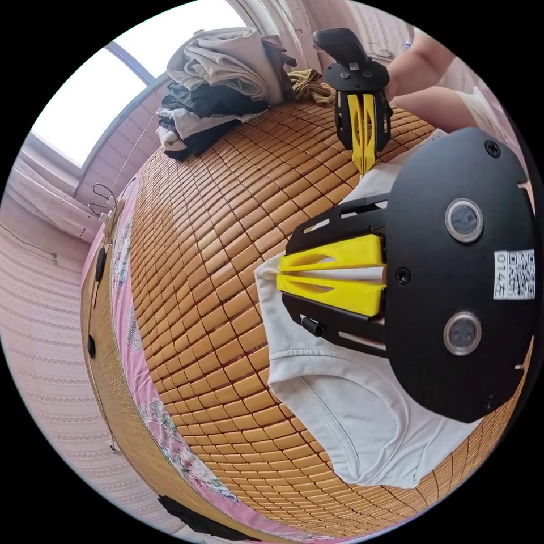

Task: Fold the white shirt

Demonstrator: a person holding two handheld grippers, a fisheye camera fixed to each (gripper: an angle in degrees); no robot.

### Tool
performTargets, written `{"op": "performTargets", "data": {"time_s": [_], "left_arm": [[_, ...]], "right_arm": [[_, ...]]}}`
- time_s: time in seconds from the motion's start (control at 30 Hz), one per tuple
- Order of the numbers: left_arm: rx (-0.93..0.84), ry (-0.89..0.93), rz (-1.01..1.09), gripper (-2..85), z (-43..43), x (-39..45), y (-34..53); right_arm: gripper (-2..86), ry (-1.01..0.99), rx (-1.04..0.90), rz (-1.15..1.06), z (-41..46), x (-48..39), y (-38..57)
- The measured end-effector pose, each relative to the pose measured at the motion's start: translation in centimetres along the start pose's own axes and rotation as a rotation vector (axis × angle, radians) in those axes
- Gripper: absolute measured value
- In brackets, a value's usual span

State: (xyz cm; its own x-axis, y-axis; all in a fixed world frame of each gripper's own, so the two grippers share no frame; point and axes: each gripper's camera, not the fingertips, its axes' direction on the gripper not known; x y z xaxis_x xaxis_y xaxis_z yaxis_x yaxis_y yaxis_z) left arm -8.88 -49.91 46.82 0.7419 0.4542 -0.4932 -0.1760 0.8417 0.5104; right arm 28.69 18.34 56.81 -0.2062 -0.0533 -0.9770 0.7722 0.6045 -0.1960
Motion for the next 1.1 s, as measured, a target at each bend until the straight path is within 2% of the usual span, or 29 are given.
{"op": "performTargets", "data": {"time_s": [0.2, 0.33, 0.47, 0.57, 0.67, 0.8, 0.9, 0.97, 1.1], "left_arm": [[0.06, 0.02, 0.081, 4.3, -8.2, -2.1, 1.4], [0.105, -0.112, 0.152, 5.2, -16.4, -5.5, 7.4], [0.124, -0.194, -0.046, 5.2, -22.2, -14.8, 15.2], [0.126, -0.116, -0.229, 5.6, -24.7, -21.5, 20.0], [0.194, -0.058, -0.332, 6.4, -26.5, -25.3, 22.5], [0.247, -0.011, -0.354, 8.0, -27.5, -27.4, 21.6], [0.206, 0.021, -0.372, 8.6, -27.1, -28.8, 19.2], [0.15, 0.078, -0.377, 5.2, -26.6, -29.6, 17.7], [0.157, 0.02, -0.423, 0.5, -28.6, -30.0, 16.8]], "right_arm": [[4.5, 0.05, 0.077, 0.006, -2.5, 1.0, 1.1], [9.8, 0.095, 0.144, -0.048, -2.9, 1.1, -0.9], [11.1, 0.089, 0.116, 0.016, -1.3, 3.0, -5.8], [11.0, -0.032, 0.132, 0.14, -1.4, 5.4, -8.8], [10.6, -0.018, 0.105, 0.202, 0.1, 6.8, -10.2], [8.1, 0.014, 0.02, 0.2, 2.5, 6.8, -11.1], [2.3, 0.039, 0.016, 0.141, 2.3, 6.0, -11.3], [1.3, 0.063, -0.019, 0.109, 2.2, 5.8, -11.8], [0.8, 0.129, 0.018, 0.121, 0.2, 6.4, -12.4]]}}
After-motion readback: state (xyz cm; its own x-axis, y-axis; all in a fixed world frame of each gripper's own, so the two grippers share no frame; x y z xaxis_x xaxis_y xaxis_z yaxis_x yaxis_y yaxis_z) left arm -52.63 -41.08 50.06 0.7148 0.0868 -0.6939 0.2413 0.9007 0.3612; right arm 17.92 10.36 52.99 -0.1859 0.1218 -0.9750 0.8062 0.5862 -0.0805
